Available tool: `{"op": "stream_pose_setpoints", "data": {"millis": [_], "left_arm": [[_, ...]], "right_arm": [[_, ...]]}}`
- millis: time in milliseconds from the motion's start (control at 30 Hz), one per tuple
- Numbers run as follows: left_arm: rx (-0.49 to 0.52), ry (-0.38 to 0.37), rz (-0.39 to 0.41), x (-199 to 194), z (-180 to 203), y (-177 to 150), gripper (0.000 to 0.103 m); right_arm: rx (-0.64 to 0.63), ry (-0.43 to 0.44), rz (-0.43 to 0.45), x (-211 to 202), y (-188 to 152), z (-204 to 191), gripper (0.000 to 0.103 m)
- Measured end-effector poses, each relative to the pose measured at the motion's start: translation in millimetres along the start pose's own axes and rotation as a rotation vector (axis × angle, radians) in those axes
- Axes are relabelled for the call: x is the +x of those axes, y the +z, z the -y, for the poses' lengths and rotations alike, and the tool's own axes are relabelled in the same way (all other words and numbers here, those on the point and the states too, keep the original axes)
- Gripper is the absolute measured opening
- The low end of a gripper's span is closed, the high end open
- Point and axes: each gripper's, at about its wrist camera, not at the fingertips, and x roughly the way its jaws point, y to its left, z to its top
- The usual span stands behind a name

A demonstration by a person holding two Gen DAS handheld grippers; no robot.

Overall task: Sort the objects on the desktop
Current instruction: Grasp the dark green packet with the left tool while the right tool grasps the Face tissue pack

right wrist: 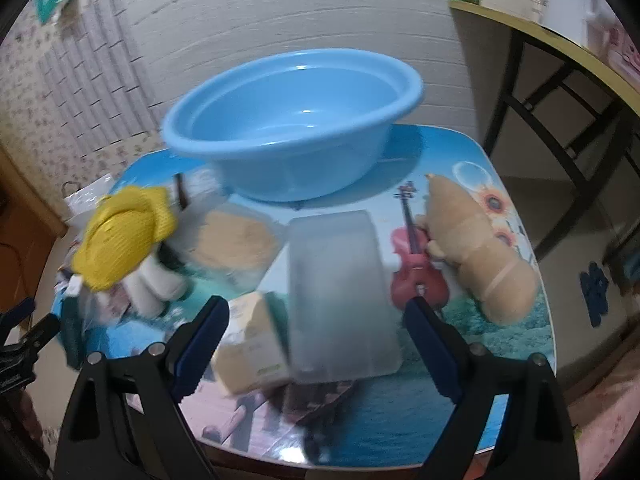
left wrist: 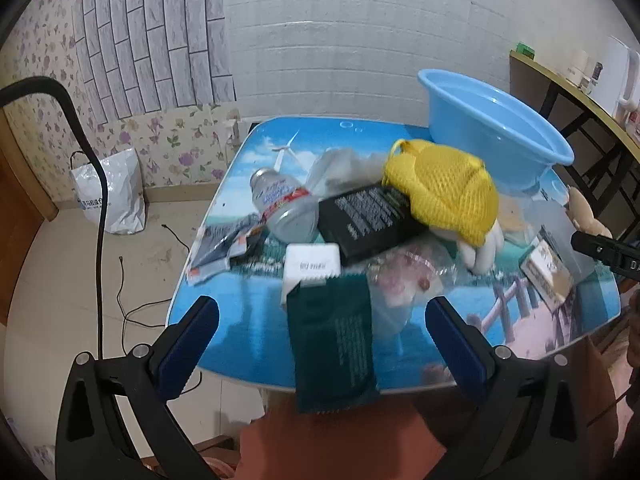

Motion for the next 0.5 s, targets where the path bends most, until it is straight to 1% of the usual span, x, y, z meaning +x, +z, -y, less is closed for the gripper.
{"op": "stream_pose_setpoints", "data": {"millis": [167,200,267,400,433,467,500], "left_arm": [[0.007,0.003,-0.029,4.9,0.3,-13.0,0.103],[0.013,0.004,-0.037,6.7,1.4,-14.9,0.103],[0.020,-0.002,-0.044,9.1,0.7,-18.9,0.103],[0.017,-0.020,-0.037,9.7,2.1,-21.4,0.103],[0.023,-0.021,-0.034,9.7,3.8,-22.2,0.103],[0.030,-0.024,-0.033,9.5,4.2,-21.9,0.101],[0.036,-0.028,-0.032,9.4,5.7,-22.3,0.098]], "right_arm": [[-0.073,0.036,-0.003,-13.1,-16.9,-18.0,0.090],[-0.085,0.035,0.002,-11.7,-15.9,-20.0,0.089],[-0.117,0.036,-0.004,-10.2,-16.5,-26.3,0.081],[-0.140,0.079,-0.034,-9.9,-24.6,-33.3,0.076],[-0.151,0.066,-0.034,-7.8,-25.0,-34.4,0.076],[-0.162,0.052,-0.048,-5.0,-25.6,-33.3,0.075],[-0.172,0.046,-0.041,-5.0,-25.6,-34.6,0.075]]}}
